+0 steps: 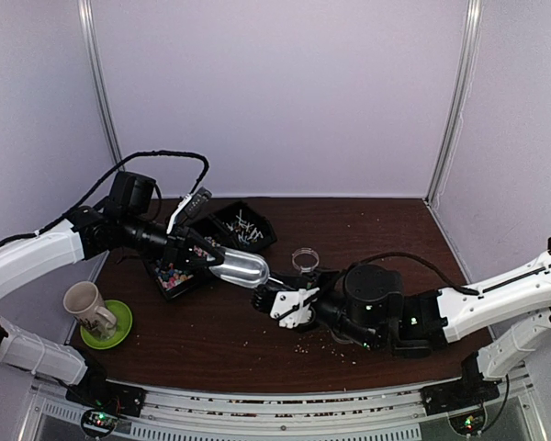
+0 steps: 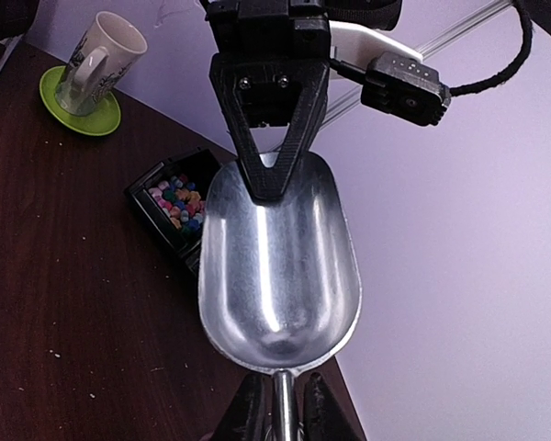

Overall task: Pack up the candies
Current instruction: Pass from the left arm to the right

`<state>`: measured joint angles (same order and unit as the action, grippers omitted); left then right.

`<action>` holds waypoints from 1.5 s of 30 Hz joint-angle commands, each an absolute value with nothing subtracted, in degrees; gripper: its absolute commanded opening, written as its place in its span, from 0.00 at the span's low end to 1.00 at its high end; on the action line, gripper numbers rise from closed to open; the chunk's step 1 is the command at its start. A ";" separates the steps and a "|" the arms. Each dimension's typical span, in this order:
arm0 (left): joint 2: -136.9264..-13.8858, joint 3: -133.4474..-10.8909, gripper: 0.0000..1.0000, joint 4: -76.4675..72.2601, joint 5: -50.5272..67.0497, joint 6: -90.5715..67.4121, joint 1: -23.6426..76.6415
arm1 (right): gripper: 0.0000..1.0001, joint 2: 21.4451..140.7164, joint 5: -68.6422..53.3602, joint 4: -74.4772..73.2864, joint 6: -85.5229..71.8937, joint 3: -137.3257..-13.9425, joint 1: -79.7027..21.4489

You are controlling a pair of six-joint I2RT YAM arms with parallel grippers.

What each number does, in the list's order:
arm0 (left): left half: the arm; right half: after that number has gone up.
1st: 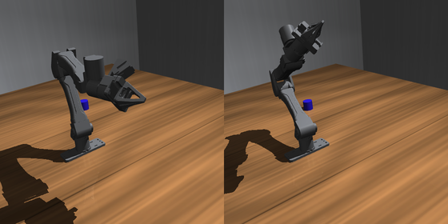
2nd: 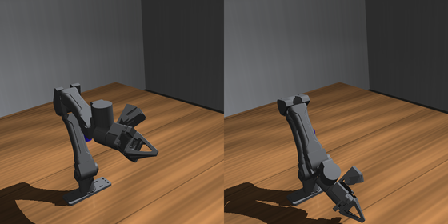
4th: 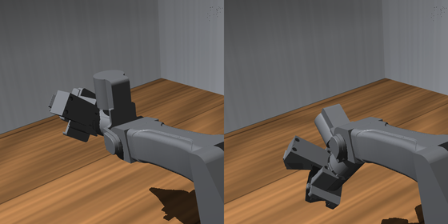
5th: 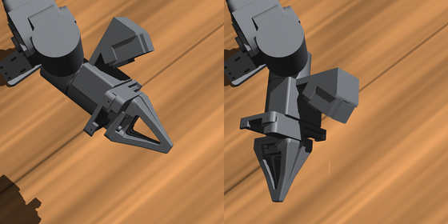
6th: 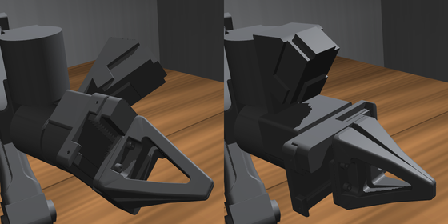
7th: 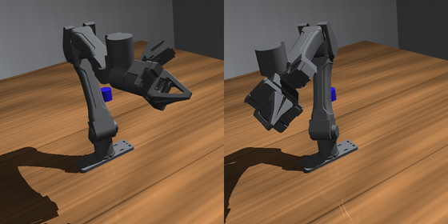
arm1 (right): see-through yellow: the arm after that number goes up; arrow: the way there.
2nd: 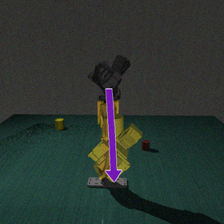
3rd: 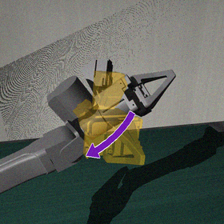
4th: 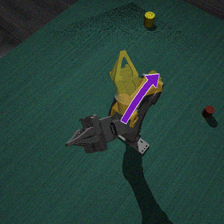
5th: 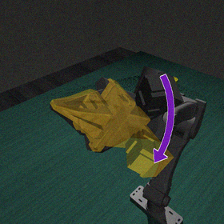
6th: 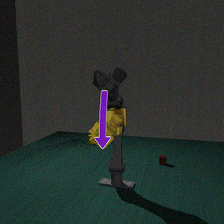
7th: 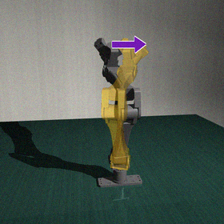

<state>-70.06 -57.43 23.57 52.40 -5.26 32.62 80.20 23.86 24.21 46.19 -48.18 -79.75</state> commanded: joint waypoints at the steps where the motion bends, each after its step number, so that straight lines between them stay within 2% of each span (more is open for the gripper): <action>1: -69.83 -57.39 0.00 20.72 54.13 -5.13 32.51 | 0.14 78.66 22.53 24.62 46.05 -48.40 -80.14; 17: -70.55 -57.46 0.00 20.60 56.25 -5.35 32.50 | 0.10 78.52 20.94 24.24 46.05 -49.21 -80.09; 19: -70.49 -57.44 0.00 20.57 56.20 -5.28 32.52 | 0.08 78.57 20.65 24.04 46.02 -49.41 -80.07; 21: -70.49 -57.48 0.00 20.56 56.13 -5.32 32.46 | 0.00 78.74 20.57 23.64 46.01 -49.79 -80.08; 24: -70.36 -57.52 0.01 20.56 55.34 -5.33 32.46 | 0.00 78.54 20.16 22.48 46.05 -50.21 -80.08; 27: -69.87 -57.60 0.13 21.00 53.21 -5.08 32.42 | 0.00 78.04 20.06 21.11 45.48 -50.46 -80.11; 29: -69.51 -57.73 0.31 21.30 51.80 -4.97 32.04 | 0.00 77.60 20.00 20.22 44.43 -50.63 -80.06; 32: -68.62 -57.79 0.48 21.61 49.01 -4.88 30.80 | 0.00 76.99 20.65 18.74 42.40 -50.97 -80.00; 34: -67.68 -57.72 0.66 21.77 45.87 -4.92 29.70 | 0.00 76.62 21.78 17.91 40.22 -51.17 -79.71; 38: -65.13 -57.02 0.88 21.49 37.09 -5.63 27.33 | 0.00 75.06 21.15 11.91 33.06 -52.69 -78.29; 41: -63.78 -56.46 0.98 21.66 28.71 -6.38 25.86 | 0.00 73.09 18.84 7.37 27.11 -53.68 -76.74; 45: -63.49 -56.35 0.98 22.18 14.76 -8.92 23.64 | 0.00 70.04 15.40 2.33 19.80 -54.82 -73.77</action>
<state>-63.96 -57.04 23.81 31.07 -6.37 25.67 73.84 18.96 8.19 29.76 -52.14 -76.34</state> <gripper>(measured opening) 0.977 0.063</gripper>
